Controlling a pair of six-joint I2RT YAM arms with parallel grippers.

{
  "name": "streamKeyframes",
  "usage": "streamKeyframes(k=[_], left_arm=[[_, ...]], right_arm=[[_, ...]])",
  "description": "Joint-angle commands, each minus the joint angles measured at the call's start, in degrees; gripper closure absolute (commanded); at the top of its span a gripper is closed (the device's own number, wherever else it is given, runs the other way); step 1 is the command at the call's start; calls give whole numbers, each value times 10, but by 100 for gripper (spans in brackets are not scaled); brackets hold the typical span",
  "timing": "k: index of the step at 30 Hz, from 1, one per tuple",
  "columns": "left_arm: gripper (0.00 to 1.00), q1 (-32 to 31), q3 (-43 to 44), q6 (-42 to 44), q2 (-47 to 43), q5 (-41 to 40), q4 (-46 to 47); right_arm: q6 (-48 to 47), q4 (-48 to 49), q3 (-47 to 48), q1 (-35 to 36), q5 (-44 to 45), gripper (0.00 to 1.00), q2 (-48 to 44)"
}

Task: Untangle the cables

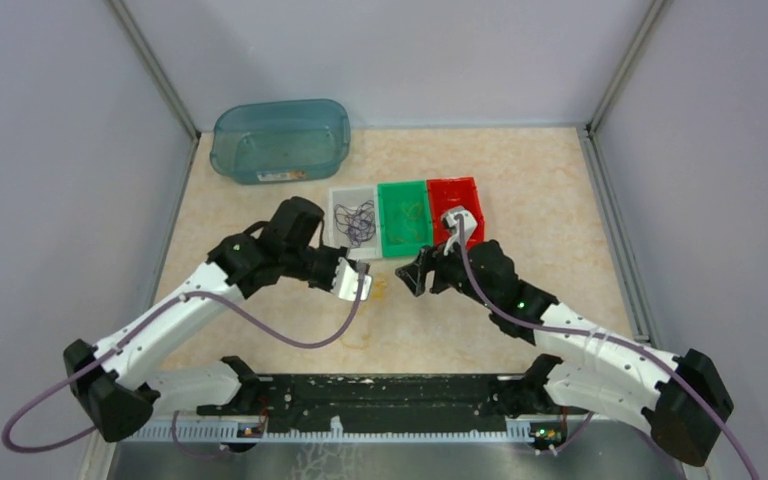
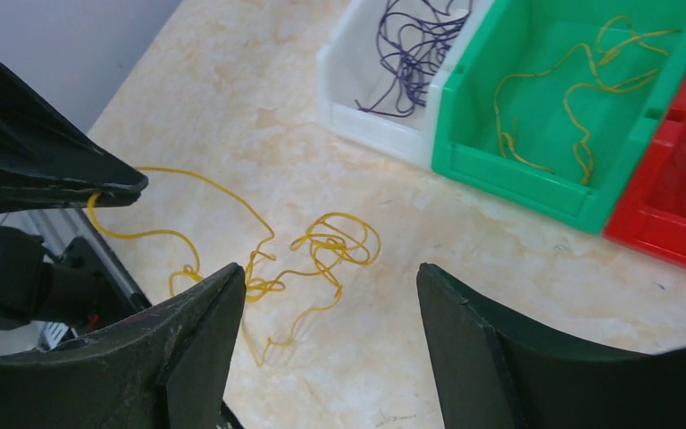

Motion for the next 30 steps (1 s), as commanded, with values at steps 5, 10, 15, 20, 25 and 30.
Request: streamKeyframes(k=[5, 10, 15, 20, 25, 30], left_arm=[[100, -4, -17, 124, -91, 93, 57], [100, -10, -27, 183, -113, 111, 74], [100, -16, -46, 221, -128, 117, 106], [100, -22, -60, 255, -134, 116, 117], [100, -30, -70, 257, -142, 126, 149], [100, -33, -83, 261, -155, 138, 198]], right_arm=[[39, 130, 49, -3, -140, 28, 45], [63, 173, 46, -3, -186, 27, 59], [86, 207, 44, -3, -218, 27, 78], [108, 243, 44, -3, -254, 27, 102], [114, 253, 45, -2, -245, 27, 121], [119, 264, 54, 7, -226, 28, 139]])
